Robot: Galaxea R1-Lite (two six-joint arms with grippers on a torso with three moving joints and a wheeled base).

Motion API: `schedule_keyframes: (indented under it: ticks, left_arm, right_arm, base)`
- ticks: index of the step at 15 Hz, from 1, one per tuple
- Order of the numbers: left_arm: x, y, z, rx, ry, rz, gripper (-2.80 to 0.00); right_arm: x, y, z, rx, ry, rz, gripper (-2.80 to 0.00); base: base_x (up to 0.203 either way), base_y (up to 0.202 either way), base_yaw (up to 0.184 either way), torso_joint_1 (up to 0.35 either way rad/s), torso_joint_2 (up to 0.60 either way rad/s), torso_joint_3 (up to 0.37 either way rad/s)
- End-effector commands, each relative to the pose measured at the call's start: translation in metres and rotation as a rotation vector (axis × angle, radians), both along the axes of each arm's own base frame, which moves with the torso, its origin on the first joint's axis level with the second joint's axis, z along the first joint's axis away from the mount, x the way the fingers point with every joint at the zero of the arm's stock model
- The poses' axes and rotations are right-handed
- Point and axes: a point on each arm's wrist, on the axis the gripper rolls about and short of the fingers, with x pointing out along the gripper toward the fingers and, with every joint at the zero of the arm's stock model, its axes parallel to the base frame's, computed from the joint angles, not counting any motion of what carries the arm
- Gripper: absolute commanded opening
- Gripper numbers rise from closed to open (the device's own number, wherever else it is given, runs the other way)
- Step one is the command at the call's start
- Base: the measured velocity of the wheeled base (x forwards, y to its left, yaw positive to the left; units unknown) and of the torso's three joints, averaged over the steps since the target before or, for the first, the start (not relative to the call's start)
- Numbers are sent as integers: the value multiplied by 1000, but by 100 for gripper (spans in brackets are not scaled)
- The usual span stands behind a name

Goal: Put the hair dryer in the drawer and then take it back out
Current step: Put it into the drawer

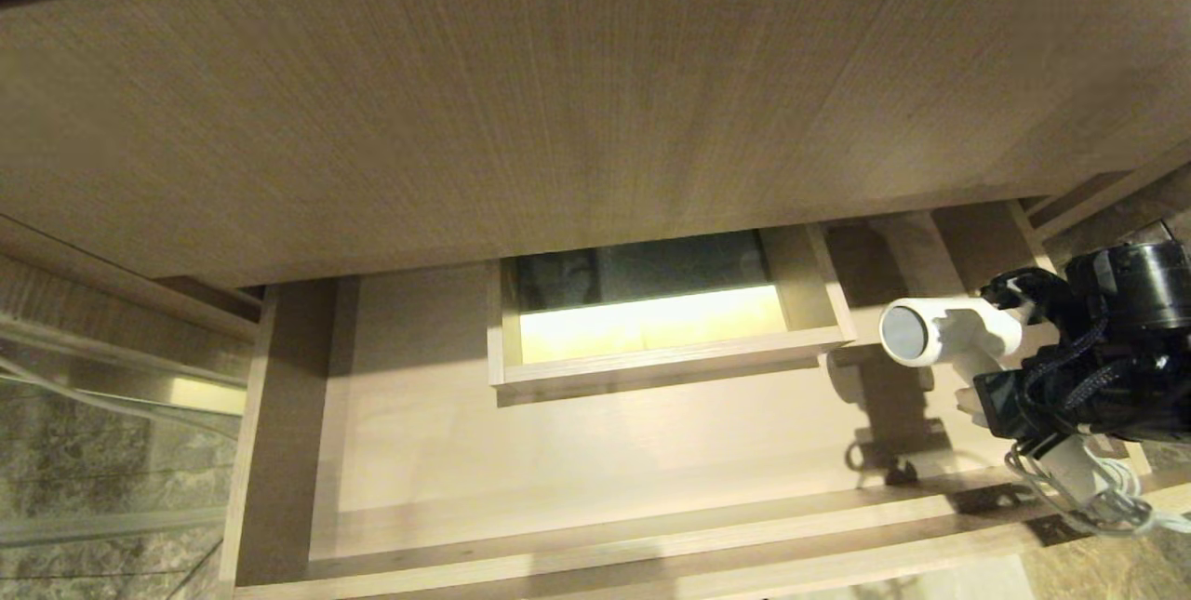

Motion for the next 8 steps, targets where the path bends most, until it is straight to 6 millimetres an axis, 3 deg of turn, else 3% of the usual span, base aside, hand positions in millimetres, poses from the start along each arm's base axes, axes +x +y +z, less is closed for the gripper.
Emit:
schedule_keyframes:
  ticks: [1, 3, 6, 8]
  left_arm:
    - [0, 0, -1, 0, 2, -1, -280]
    - [0, 0, -1, 0, 2, 0, -280]
    - [0, 0, 0, 0, 0, 0, -280]
    - [0, 0, -1, 0, 2, 0, -280]
  right_arm:
    - [32, -2, -13, -34, 30, -38, -280]
    - [66, -4, -21, -61, 18, -72, -280]
    - [77, -5, -21, -74, 1, -89, -280]
    - [98, -6, -33, -79, 8, -93, -280]
  base:
    - [0, 0, 0, 0, 0, 0]
    - [0, 0, 0, 0, 0, 0]
    - [0, 0, 0, 0, 0, 0]
    - [0, 0, 0, 0, 0, 0]
